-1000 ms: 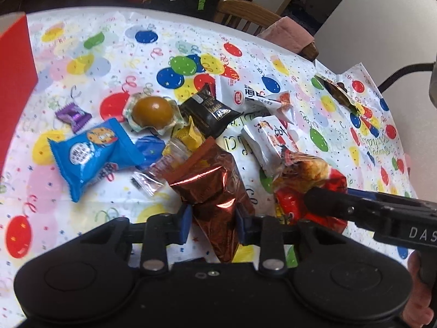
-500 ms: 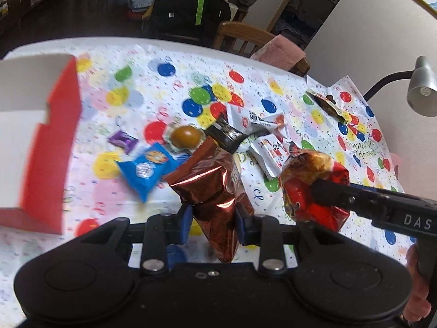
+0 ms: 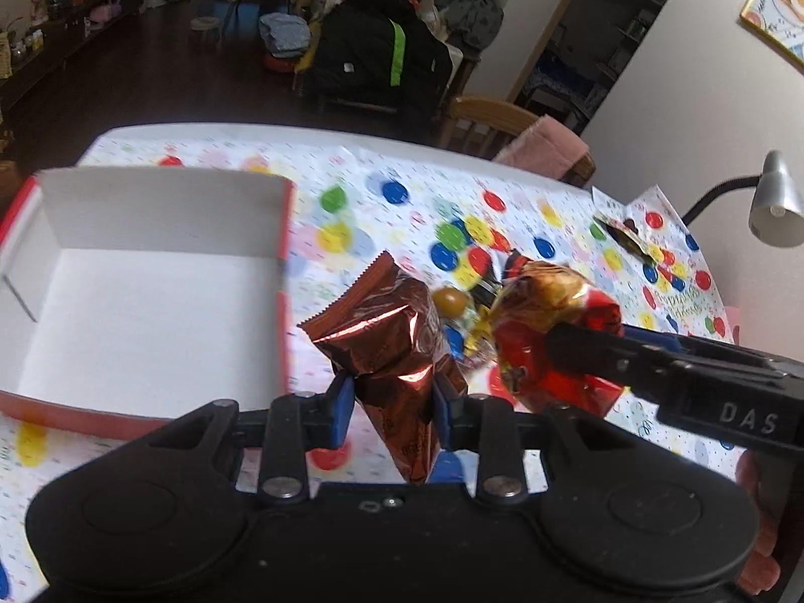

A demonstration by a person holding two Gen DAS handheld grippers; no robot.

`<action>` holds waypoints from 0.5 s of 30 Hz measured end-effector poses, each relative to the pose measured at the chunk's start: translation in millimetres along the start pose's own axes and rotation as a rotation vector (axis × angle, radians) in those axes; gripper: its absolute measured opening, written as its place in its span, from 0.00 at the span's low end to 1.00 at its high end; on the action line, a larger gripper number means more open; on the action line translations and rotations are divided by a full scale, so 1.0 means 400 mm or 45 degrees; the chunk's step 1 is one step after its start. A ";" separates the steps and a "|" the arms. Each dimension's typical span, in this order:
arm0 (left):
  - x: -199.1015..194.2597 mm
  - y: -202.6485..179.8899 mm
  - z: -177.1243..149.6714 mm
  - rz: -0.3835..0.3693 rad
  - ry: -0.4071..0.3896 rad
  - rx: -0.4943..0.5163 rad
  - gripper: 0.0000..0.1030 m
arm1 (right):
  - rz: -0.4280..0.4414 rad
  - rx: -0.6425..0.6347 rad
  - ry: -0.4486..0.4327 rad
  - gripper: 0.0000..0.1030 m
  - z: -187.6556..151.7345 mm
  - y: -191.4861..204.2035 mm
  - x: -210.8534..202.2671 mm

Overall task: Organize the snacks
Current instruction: 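Carry both held bags over the open cardboard box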

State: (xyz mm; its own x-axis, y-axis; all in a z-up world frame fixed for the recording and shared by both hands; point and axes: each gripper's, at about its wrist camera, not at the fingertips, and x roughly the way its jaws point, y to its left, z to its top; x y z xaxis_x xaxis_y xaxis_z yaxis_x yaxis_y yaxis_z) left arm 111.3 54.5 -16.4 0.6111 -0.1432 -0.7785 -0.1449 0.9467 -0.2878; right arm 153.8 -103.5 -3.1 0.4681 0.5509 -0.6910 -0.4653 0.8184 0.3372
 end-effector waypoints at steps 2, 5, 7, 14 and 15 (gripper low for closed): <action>-0.021 0.033 0.007 0.014 -0.018 -0.007 0.29 | 0.007 -0.021 -0.006 0.45 0.008 0.044 0.018; -0.047 0.081 0.017 0.042 -0.039 -0.009 0.29 | 0.014 -0.051 -0.012 0.46 0.018 0.106 0.047; -0.058 0.114 0.025 0.060 -0.046 -0.017 0.29 | 0.021 -0.074 -0.013 0.45 0.025 0.146 0.070; -0.075 0.239 0.060 0.132 -0.057 -0.048 0.29 | 0.016 -0.174 -0.006 0.46 0.039 0.275 0.171; -0.072 0.255 0.065 0.145 -0.053 -0.052 0.29 | 0.010 -0.185 0.000 0.46 0.040 0.291 0.189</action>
State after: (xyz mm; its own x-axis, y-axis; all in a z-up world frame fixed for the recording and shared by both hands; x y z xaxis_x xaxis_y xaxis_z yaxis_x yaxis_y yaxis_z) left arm 99.1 162.7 -8.8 0.6205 -0.0225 -0.7839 -0.2460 0.9435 -0.2219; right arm 146.9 36.0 -5.8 0.4642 0.5571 -0.6886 -0.5729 0.7817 0.2462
